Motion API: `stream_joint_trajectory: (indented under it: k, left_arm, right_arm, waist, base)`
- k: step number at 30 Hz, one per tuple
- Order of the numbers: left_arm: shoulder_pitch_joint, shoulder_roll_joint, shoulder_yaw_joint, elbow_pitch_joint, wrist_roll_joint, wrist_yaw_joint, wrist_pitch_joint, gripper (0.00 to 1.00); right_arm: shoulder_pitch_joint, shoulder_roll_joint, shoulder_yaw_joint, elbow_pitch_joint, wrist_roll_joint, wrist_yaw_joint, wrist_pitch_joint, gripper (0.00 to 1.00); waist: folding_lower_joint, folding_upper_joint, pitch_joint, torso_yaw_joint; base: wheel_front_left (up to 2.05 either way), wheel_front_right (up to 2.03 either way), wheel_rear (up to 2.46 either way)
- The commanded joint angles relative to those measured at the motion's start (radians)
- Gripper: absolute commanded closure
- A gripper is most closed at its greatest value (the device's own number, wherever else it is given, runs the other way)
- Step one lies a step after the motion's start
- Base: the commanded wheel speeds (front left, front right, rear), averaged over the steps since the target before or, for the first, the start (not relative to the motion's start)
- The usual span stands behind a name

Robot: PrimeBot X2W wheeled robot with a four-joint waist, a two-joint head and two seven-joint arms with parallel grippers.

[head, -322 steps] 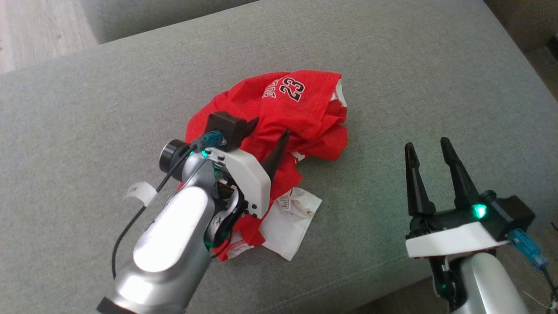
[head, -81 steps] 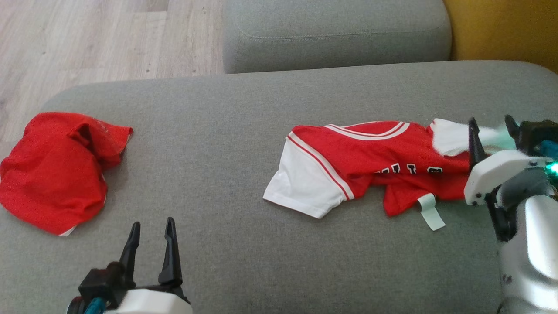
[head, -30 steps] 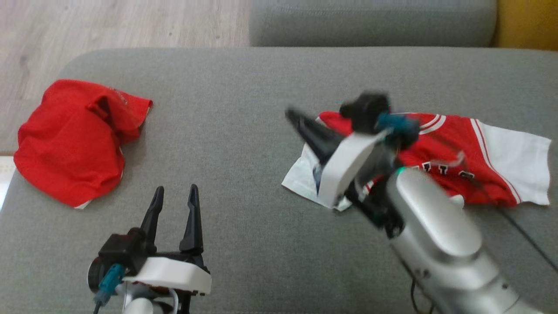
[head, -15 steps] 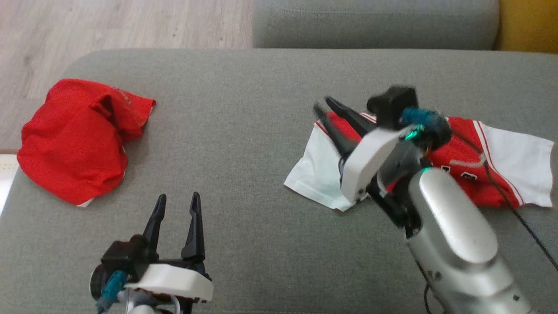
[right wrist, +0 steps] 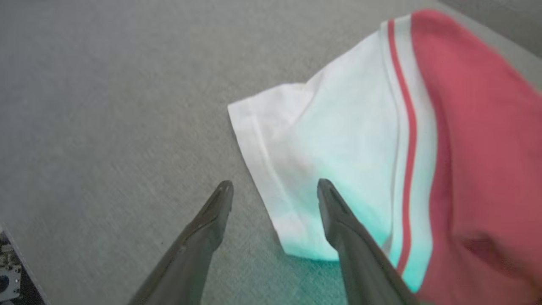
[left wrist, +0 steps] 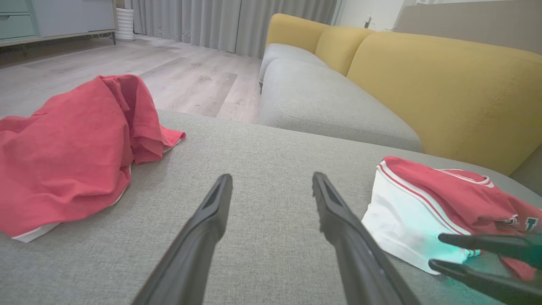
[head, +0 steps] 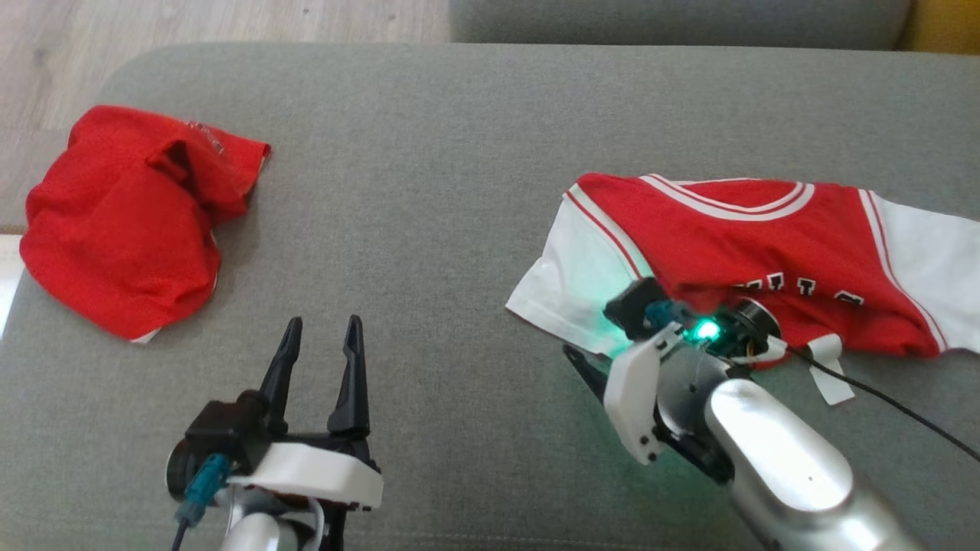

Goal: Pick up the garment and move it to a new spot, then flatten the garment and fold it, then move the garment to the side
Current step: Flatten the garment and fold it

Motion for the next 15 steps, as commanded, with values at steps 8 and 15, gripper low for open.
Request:
stream_joint_trajectory:
  k: [8,15]
  left_arm:
    - [-0.064,-0.004,0.014,-0.031,-0.019,0.003,-0.012,0.0]
    - [-0.086,-0.004,-0.004,-0.031,-0.031,0.01,-0.012,0.0]
  right_arm:
    - [-0.103,-0.047,0.06,0.041,-0.056,0.008,0.036,0.0]
    - [-0.152,-0.044,0.088,0.101,-0.073,0.008,0.069,0.0]
  waist:
    - [0.0,0.0,0.043,0.033]
    - [0.0,0.0,0.071,0.057]
  base:
    - [0.0,0.0,0.0]
    - [0.0,0.0,0.0]
